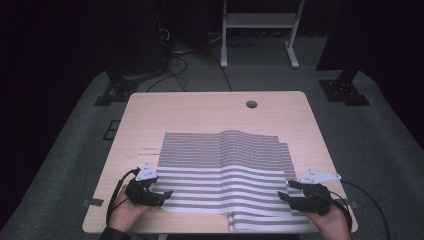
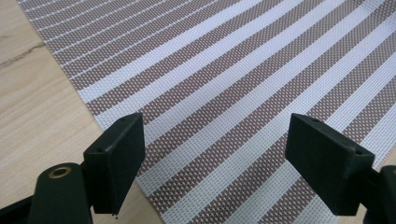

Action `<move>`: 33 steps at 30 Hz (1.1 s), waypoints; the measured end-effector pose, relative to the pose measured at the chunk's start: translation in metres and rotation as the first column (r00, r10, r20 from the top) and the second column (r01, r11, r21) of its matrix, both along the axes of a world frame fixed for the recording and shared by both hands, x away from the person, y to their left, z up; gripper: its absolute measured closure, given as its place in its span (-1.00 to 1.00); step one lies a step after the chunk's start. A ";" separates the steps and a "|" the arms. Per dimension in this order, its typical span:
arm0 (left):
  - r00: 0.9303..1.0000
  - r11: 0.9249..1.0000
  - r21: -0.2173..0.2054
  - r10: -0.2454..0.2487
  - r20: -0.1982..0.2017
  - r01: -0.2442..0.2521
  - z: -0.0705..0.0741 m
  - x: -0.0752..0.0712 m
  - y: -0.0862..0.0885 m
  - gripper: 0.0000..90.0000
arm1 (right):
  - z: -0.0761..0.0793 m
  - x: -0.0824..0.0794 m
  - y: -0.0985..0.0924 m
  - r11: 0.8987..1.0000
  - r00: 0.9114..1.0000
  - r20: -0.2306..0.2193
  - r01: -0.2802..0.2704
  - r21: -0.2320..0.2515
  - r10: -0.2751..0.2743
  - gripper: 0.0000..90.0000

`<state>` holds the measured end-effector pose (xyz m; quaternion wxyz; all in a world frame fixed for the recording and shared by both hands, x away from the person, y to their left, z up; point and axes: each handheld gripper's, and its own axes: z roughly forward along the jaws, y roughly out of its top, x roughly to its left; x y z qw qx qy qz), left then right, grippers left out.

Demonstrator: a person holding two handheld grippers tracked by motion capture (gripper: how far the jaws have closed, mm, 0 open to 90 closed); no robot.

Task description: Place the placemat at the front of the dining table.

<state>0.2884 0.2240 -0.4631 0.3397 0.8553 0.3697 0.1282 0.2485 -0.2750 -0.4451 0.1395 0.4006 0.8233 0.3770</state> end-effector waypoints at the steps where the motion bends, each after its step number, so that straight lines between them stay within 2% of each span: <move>1: 1.000 1.000 0.003 -0.001 -0.005 0.001 -0.001 0.000 -0.001 -0.63 | -0.002 -0.003 0.001 1.000 1.000 -0.005 -0.004 -0.004 0.004 -0.12; 3: 1.000 1.000 0.006 -0.004 -0.013 0.004 -0.003 0.001 -0.002 -0.65 | -0.006 -0.008 0.002 1.000 1.000 -0.021 -0.010 -0.013 0.009 -0.13; 5: 1.000 1.000 0.020 -0.004 -0.029 0.004 -0.005 0.001 -0.003 -0.77 | -0.010 -0.013 0.003 1.000 0.999 -0.035 -0.016 -0.025 0.015 -0.14; 8: 0.999 0.999 0.034 -0.023 -0.037 0.024 -0.008 0.001 -0.007 -0.83 | -0.016 -0.019 0.003 0.999 0.999 -0.047 -0.028 -0.043 0.026 -0.16; 15: 0.999 0.996 0.075 -0.046 -0.014 0.046 -0.012 -0.002 -0.013 -0.99 | -0.024 -0.022 0.007 0.997 0.996 -0.073 -0.058 -0.059 0.054 -0.23; 20: 0.999 0.997 0.072 -0.035 -0.010 0.036 -0.012 -0.003 -0.013 -1.00 | -0.026 -0.025 0.010 0.991 0.997 -0.040 -0.068 -0.114 0.064 -0.14; 21: 0.999 0.997 0.072 -0.034 -0.010 0.035 -0.012 -0.003 -0.013 -1.00 | -0.026 -0.025 0.011 0.991 0.997 -0.040 -0.067 -0.112 0.063 -0.12; 25: 1.000 0.997 0.072 -0.029 -0.008 0.029 -0.012 -0.003 -0.014 -1.00 | -0.025 -0.026 0.012 0.990 0.996 -0.037 -0.084 -0.113 0.080 0.08; 33: 0.999 0.997 0.073 -0.031 -0.008 0.032 -0.012 -0.003 -0.016 -0.99 | -0.022 -0.025 0.017 0.988 0.996 -0.047 -0.084 -0.128 0.079 0.71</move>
